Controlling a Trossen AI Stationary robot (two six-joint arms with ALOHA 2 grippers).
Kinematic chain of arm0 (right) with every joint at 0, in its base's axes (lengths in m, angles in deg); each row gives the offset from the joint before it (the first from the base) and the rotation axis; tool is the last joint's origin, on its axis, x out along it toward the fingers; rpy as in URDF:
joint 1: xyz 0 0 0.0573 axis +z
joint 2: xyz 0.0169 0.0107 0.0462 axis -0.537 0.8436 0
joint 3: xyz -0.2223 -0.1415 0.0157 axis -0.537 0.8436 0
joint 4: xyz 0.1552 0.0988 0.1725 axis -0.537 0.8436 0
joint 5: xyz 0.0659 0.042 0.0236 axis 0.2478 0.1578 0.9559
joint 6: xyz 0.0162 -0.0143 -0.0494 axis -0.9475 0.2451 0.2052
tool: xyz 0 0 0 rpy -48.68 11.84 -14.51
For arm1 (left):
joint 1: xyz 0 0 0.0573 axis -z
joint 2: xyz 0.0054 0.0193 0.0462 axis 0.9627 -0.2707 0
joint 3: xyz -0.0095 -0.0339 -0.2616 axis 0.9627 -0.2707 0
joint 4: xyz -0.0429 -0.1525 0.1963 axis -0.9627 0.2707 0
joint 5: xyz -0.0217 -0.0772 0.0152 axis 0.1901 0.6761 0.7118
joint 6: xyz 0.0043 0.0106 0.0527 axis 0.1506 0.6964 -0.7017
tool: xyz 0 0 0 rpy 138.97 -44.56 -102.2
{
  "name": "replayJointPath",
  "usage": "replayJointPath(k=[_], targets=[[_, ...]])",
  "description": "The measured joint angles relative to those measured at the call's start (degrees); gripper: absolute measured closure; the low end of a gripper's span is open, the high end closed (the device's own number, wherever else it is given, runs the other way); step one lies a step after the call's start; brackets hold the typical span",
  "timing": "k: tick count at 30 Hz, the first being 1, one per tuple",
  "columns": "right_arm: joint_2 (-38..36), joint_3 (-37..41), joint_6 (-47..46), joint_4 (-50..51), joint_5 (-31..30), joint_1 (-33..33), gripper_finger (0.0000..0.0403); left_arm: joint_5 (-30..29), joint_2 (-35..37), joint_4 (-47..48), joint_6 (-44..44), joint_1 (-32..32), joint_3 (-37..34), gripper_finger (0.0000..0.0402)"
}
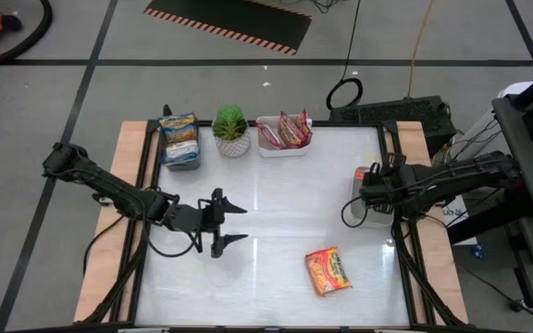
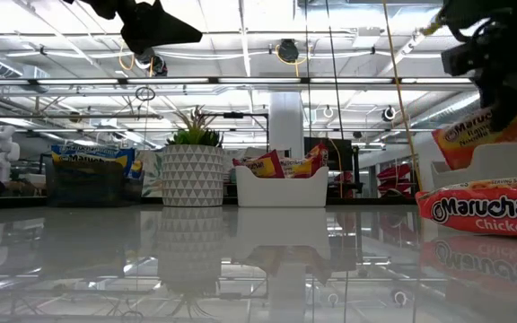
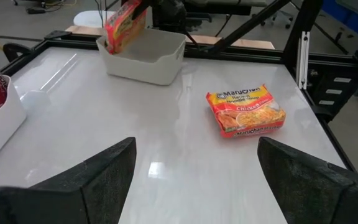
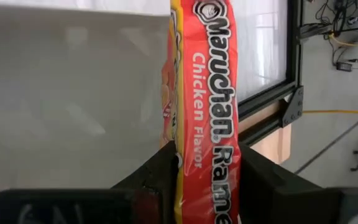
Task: Sort Maruchan noodles
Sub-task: Put the top orange noodle pack into the gray bin
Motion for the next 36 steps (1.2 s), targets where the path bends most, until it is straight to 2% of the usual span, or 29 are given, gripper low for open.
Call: replayJointPath(k=[9, 19, 24, 30, 36], targets=[[-3.08, 1.03, 5.17, -8.18, 3.41, -0.9, 0.0294, 0.07, 0.0, 0.07, -0.22, -0.01, 0.0, 0.0062], [-9.77, 1.03, 3.56, -15.05, 2.84, -3.58, 0.0294, 0.16, 0.0, 0.35, -0.26, -0.01, 0.0, 0.0062], [-10.29, 1.03, 2.26, -16.71, 1.38, -3.97, 0.0294, 0.16, 0.0, 0.39, -0.27, -0.01, 0.0, 0.0062], [-10.29, 1.02, 6.16, -22.61, 1.43, -3.97, 0.0294, 0.16, 0.0, 0.4, -0.31, -0.01, 0.0, 0.0062], [-10.31, 2.69, 8.94, -23.44, 1.36, -5.07, 0.0294, 0.16, 0.0, 0.42, -0.25, -0.01, -0.02, 0.0062]])
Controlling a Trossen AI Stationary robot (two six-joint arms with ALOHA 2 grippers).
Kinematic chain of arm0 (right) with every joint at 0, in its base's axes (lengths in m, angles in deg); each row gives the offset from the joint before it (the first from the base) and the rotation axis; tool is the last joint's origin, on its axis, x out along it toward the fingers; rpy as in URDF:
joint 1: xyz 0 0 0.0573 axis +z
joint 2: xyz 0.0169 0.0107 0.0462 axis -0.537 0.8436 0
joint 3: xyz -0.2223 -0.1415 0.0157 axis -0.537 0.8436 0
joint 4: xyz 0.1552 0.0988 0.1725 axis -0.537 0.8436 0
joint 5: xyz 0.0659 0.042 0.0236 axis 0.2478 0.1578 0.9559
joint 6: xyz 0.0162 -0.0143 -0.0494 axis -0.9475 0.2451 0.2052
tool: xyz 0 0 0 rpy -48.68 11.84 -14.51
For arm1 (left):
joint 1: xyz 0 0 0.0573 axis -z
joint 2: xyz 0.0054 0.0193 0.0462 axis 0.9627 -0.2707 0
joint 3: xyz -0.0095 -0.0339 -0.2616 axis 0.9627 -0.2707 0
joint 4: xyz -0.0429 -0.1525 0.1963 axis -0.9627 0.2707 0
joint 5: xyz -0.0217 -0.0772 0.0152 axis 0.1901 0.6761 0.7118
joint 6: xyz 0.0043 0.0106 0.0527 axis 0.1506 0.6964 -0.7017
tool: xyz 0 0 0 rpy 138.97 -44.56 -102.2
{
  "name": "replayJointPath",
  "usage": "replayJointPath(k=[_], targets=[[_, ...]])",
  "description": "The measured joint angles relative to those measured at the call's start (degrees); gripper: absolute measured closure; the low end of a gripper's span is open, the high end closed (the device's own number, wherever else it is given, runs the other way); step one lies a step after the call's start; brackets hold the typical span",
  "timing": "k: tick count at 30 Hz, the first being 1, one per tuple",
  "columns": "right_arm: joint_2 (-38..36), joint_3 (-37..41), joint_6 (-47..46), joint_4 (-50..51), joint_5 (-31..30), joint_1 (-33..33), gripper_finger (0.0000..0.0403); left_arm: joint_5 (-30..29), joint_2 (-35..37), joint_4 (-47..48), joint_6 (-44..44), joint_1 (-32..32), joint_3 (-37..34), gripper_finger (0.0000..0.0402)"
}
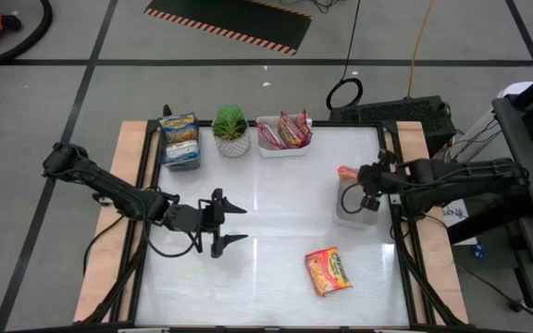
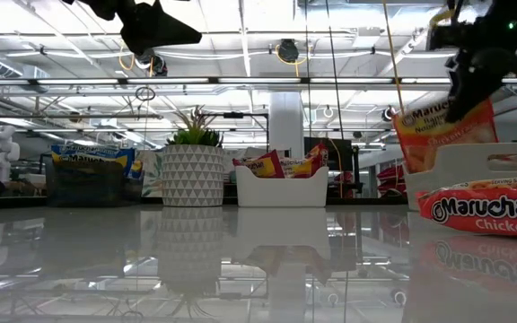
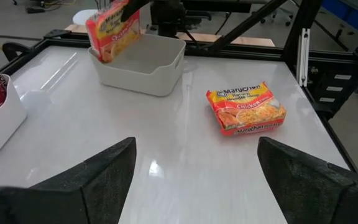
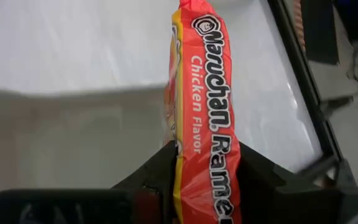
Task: Sort Maruchan noodles
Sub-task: Put the top orange noodle pack into the gray bin, then put the orange noodle pack into the gray bin
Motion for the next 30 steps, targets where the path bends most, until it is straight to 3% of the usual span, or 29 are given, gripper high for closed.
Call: replayJointPath(k=[7, 19, 26, 30], targets=[[0.37, 2.26, 1.22, -2.23, -0.74, -1.87, 0.029, 1.44, -0.02, 0.0, 0.2, 0.0, -0.01, 0.0062], [0.36, 2.26, -0.24, -1.08, -5.88, -1.94, 0.0227, 1.53, -0.02, 0.04, 0.18, 0.0, -0.03, 0.0062], [0.36, 2.22, -0.28, -2.23, -10.14, -2.05, 0.0219, 1.53, -0.02, 0.04, 0.22, 0.0, -0.03, 0.0062], [0.38, 1.67, -2.11, -8.89, -5.55, -1.35, 0.0222, 1.53, -0.02, 0.07, 0.12, 0.0, -0.03, 0.0062]])
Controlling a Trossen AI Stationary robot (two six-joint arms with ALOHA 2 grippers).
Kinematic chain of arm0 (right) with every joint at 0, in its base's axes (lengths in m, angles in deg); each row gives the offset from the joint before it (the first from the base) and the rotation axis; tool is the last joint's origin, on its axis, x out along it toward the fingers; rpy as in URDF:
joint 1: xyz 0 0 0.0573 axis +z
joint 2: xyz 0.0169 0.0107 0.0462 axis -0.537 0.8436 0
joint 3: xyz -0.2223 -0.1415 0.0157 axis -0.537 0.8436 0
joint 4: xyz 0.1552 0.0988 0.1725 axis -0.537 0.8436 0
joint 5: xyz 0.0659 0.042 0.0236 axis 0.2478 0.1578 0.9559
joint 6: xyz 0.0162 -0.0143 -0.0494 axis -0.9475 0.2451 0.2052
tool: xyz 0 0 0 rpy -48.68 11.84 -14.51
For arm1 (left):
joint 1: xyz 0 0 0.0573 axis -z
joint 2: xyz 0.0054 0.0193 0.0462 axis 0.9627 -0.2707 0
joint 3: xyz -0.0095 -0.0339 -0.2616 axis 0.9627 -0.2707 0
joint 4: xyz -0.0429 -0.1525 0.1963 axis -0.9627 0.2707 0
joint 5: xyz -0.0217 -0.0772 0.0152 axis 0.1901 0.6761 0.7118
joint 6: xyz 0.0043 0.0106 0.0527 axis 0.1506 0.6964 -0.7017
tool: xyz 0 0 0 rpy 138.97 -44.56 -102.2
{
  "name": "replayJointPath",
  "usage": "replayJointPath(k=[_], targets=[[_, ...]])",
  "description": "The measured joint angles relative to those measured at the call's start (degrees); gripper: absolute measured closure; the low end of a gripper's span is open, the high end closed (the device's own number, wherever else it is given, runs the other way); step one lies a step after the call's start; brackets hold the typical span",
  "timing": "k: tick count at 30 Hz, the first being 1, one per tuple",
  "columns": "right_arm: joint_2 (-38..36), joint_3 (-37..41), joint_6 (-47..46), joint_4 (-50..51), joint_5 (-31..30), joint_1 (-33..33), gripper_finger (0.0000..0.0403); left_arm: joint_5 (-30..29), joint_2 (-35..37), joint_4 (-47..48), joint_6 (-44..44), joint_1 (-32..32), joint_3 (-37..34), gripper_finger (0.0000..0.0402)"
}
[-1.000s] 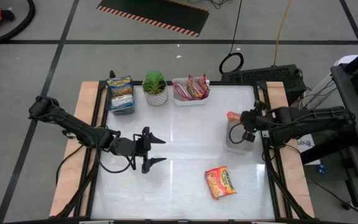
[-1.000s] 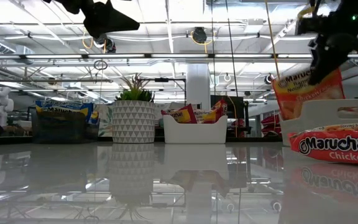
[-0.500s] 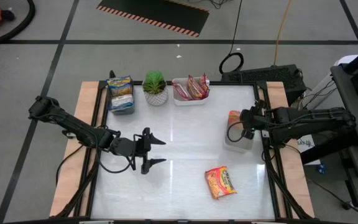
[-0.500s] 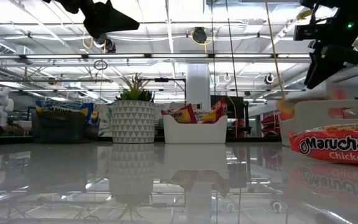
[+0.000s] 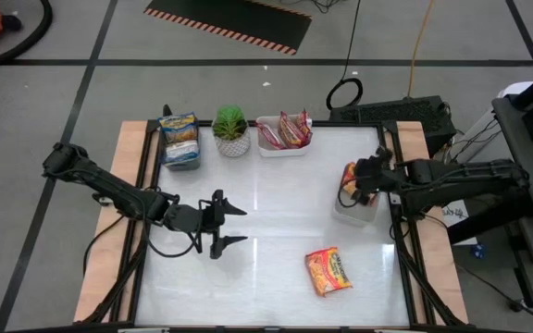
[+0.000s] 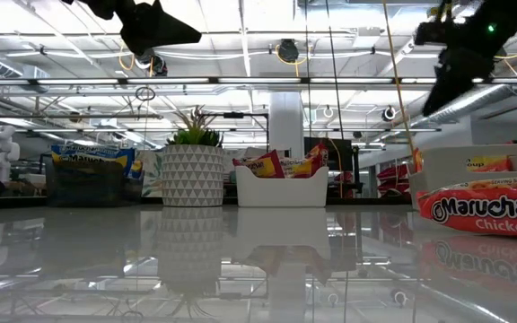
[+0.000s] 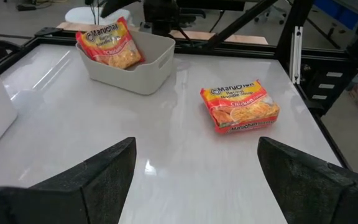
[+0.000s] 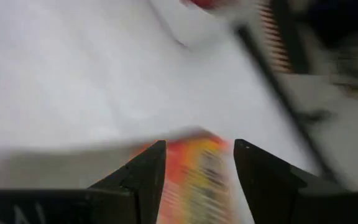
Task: Sort Maruchan noodles
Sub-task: Put the orange noodle pack into the gray bin
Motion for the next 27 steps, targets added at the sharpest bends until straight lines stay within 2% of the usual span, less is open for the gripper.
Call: replayJointPath(k=[5, 9, 16, 21, 27], targets=[[1.2, -0.22, -4.22, -10.94, 14.94, 2.52, 0.0222, 1.06, -3.85, -3.18, -4.67, 0.01, 0.0, 0.0062], [6.41, -0.24, -9.19, -13.39, 19.06, 7.97, 0.0222, 3.3, -8.84, -7.68, -8.88, 0.65, -0.04, 0.0062], [17.94, -0.22, -20.41, -24.81, 19.72, 23.82, 0.0222, 3.41, -11.37, -7.91, -9.13, 0.81, -0.04, 0.0062], [24.26, -3.44, -35.13, -20.51, 19.53, 35.57, 0.0222, 3.41, -11.37, -7.87, -8.46, 1.11, -0.04, 0.0062], [30.53, -12.98, -50.8, -14.77, 19.37, 47.13, 0.0222, 3.41, -11.39, -7.91, -7.83, 1.2, -0.04, 0.0062]])
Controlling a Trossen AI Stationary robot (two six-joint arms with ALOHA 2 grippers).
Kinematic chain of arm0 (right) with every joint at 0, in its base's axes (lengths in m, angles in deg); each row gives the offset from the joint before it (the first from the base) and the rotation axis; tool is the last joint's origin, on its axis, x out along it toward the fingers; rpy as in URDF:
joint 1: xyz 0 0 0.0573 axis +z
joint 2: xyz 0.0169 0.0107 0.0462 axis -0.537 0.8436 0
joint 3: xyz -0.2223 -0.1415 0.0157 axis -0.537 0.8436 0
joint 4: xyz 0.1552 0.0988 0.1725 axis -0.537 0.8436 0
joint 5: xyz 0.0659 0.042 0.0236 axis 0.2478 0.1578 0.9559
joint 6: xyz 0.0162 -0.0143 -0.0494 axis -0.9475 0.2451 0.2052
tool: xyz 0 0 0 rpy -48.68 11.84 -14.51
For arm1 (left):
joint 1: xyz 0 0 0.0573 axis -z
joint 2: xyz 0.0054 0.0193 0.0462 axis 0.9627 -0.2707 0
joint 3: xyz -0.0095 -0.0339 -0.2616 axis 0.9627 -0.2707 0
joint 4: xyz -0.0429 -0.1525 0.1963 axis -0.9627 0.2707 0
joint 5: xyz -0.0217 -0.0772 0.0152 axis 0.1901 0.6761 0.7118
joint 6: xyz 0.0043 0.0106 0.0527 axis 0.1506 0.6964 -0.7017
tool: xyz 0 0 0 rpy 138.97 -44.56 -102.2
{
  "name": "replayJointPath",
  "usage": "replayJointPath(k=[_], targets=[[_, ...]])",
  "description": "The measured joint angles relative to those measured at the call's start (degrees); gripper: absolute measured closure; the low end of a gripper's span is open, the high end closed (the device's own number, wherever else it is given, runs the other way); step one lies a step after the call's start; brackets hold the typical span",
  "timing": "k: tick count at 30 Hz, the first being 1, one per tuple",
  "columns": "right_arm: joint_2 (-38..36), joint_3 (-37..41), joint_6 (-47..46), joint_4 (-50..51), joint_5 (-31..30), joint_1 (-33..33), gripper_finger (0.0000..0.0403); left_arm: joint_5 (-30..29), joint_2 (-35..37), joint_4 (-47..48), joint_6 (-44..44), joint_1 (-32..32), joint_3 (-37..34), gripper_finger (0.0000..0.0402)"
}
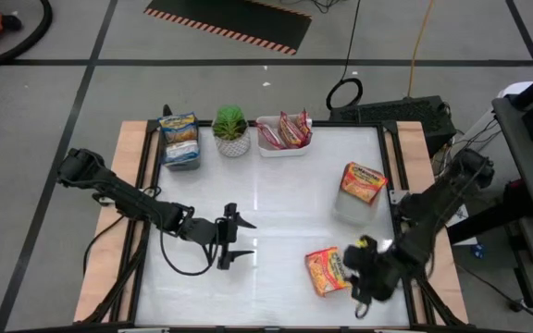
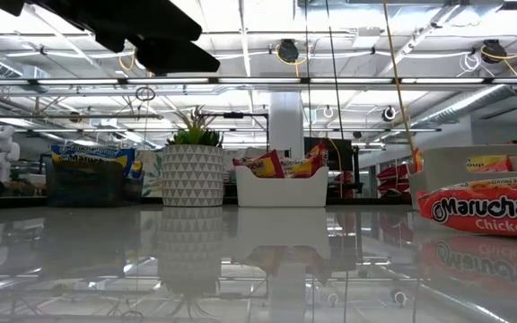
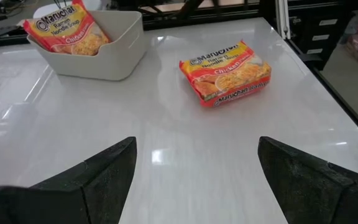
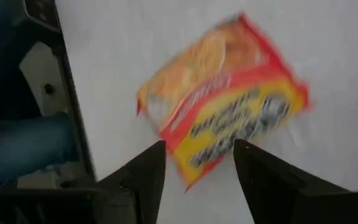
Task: Sort Maruchan noodles
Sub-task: Put the orange noodle pack into the gray bin
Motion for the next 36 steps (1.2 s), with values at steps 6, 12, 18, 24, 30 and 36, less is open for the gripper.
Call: replayJointPath(k=[6, 12, 18, 24, 30, 36], targets=[[9.21, -8.28, -16.93, 7.59, 4.96, 7.22, 0.0222, 0.92, 0.0, -0.39, 0.29, 0.0, 0.02, 0.0062], [15.24, -10.3, -23.44, 7.15, 10.96, 8.79, 0.0222, 1.14, 0.0, -0.71, -0.12, 0.0, 0.04, 0.0062], [18.33, -9.08, -21.03, 7.14, 12.09, 8.26, 0.0222, 1.87, 0.0, -2.85, -2.4, -0.01, 0.07, 0.0062], [18.96, -7.26, -18.87, 7.07, 7.3, 8.09, 0.0222, 2.69, 0.02, -3.37, -4.55, -0.43, 0.09, 0.0062], [18.88, -3.8, -17.43, 6.53, 4.58, 7.38, 0.0222, 2.64, 0.04, -3.21, -3.55, -1.29, 0.09, 0.0062], [18.88, -1.9, -12.42, 1.56, 4.52, 6.09, 0.0235, 2.67, 0.04, -2.29, -2.21, -1.25, 0.09, 0.0062]])
